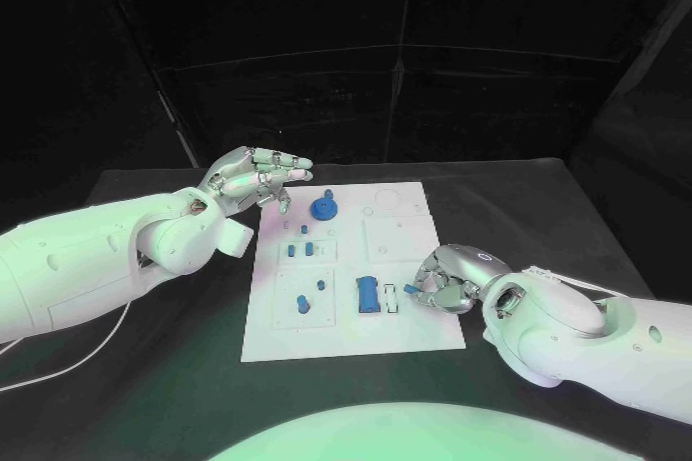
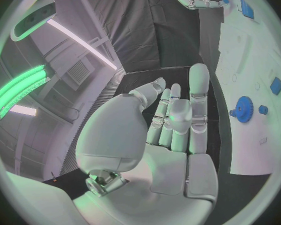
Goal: Assemble the parts on the task board
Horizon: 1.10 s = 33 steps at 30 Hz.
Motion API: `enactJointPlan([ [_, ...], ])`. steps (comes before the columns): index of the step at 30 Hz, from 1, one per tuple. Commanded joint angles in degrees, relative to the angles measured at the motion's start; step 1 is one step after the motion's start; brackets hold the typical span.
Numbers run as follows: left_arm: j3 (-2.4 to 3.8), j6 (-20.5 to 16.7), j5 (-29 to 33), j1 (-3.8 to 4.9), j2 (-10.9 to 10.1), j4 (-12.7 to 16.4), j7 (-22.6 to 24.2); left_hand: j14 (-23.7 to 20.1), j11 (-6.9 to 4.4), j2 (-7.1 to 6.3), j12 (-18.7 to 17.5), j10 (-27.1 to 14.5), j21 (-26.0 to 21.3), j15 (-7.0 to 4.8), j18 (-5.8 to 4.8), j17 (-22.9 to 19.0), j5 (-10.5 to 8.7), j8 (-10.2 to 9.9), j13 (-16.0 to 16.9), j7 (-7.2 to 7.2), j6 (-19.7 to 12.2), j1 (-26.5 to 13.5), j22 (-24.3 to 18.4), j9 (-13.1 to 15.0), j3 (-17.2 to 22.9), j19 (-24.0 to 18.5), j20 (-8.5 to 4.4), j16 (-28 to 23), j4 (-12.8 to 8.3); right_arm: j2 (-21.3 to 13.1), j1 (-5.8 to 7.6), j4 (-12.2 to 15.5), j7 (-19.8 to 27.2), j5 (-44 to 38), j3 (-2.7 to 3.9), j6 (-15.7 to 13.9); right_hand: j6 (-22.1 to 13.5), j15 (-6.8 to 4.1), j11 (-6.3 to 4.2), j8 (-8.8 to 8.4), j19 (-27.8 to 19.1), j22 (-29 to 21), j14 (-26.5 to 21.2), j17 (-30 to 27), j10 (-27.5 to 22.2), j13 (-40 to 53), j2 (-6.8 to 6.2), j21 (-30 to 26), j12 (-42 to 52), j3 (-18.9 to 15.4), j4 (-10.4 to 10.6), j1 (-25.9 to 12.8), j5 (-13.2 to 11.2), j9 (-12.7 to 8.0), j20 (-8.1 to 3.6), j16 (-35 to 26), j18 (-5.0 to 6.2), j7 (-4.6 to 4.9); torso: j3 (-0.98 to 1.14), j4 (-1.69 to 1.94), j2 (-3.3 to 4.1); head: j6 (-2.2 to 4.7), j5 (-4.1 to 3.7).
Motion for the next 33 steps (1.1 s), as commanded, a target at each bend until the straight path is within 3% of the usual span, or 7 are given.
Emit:
enactJointPlan([
  [1, 0.04, 0.49, 0.19, 0.09, -0.02, 0.15, 0.31, -0.19, 0.01, 0.27, 0.37, -0.24, -0.26, 0.01, 0.46, -0.02, 0.14, 0.35, -0.04, -0.01, -0.31, -0.08, -0.08, 0.05, -0.11, 0.02, 0.3, 0.18, 0.05, 0.73, 0.06, -0.35, 0.62, 2.85, 0.01, -3.53, 1.45, -0.16, -0.39, 0.01, 0.35, 0.1, 4.46, 8.19, 0.92, 0.12, -0.14, 0.37, 0.3, 0.42, 0.43, -0.99, 0.06, 0.87, -0.11, 0.35, -0.17, -1.0, 0.0, -0.03, -0.02, 0.03, 0.01],
  [8, 0.04, 0.53, 0.19, 0.09, 0.08, 0.2, 0.31, -0.19, 0.01, 0.27, 0.37, -0.24, -0.26, 0.01, 0.46, -0.02, 0.14, 0.35, -0.04, -0.01, -0.31, -0.08, -0.08, 0.05, -0.11, 0.02, 0.3, 0.18, 0.05, 3.11, 0.07, -1.66, -0.05, 4.74, 0.01, -2.85, 1.89, -0.25, -0.52, 0.05, 0.53, 0.35, 4.5, 8.32, 1.5, 0.84, -1.06, 0.52, 1.13, 0.68, 2.39, -3.41, 0.69, 0.99, -0.17, 0.42, -0.2, -1.18, 0.03, -0.03, 0.0, -0.05, 0.16],
  [18, 0.04, 0.51, 0.19, 0.1, 0.02, 0.29, 0.21, -0.19, 0.02, 0.3, 0.39, -0.25, -0.21, 0.01, 0.44, 0.0, 0.14, 0.36, -0.04, 0.0, -0.32, -0.08, -0.02, 0.05, -0.1, 0.04, 0.3, 0.2, 0.06, 5.17, 0.07, -3.05, -0.91, 6.76, 0.01, 0.81, 2.51, -0.41, -0.7, 0.23, 0.94, 0.92, 4.61, 8.87, 2.4, 1.98, -2.11, 0.85, 2.39, -0.86, 5.32, -6.26, 4.46, 1.24, -0.33, 0.7, -0.31, -1.41, 0.03, 0.05, 0.01, -0.27, 0.3],
  [33, 0.04, 0.85, 0.19, 0.11, -0.03, 0.36, -0.47, -0.2, 0.02, 0.29, 0.39, -0.27, -0.24, 0.01, 0.45, -0.05, 0.14, 0.36, -0.05, 0.01, -0.34, -0.08, -0.05, 0.05, -0.11, 0.03, 0.3, 0.18, 0.07, 6.56, 0.07, -4.5, -1.06, 7.59, 0.01, 2.02, 3.22, -0.61, -0.96, 0.71, 1.05, 1.07, 4.67, 9.21, 3.12, 3.15, -2.52, 0.91, 3.61, -1.85, 6.06, -6.43, 5.28, 1.59, -0.5, 0.88, -0.33, -1.73, 0.02, 0.0, -0.05, -0.37, 0.54],
])
